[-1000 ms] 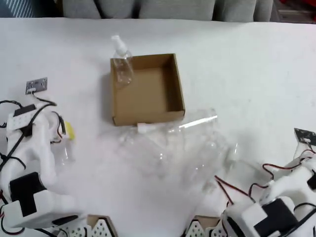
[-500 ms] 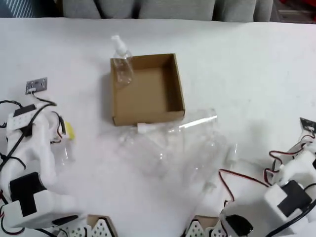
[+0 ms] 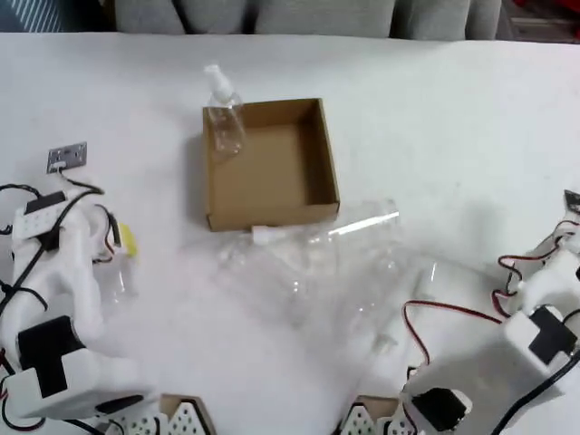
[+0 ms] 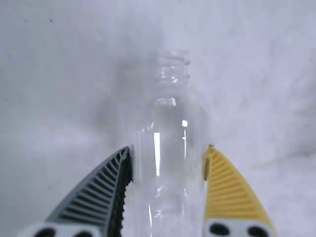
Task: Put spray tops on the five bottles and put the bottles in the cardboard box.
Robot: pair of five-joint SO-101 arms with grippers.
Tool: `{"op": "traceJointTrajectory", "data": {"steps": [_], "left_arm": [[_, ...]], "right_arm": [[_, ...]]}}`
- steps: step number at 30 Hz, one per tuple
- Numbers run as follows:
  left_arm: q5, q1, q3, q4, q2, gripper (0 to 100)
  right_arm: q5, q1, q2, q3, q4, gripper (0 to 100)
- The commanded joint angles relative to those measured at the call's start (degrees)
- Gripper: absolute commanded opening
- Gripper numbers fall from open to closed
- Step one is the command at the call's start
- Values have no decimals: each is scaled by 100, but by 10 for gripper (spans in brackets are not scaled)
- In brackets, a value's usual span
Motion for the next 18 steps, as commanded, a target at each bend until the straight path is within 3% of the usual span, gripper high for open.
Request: {"op": "traceJointTrajectory", "data": {"steps": [1, 14, 18], "left_arm": [[-70, 13, -18, -193, -66, 22], [-70, 13, -18, -193, -66, 22], [-70, 13, -18, -193, -66, 22]], "right_arm": [[-369, -215, 224, -774, -40, 17], [-1284, -725, 1464, -2760, 4, 18], [-1635, -1042, 1684, -3385, 541, 18]]}}
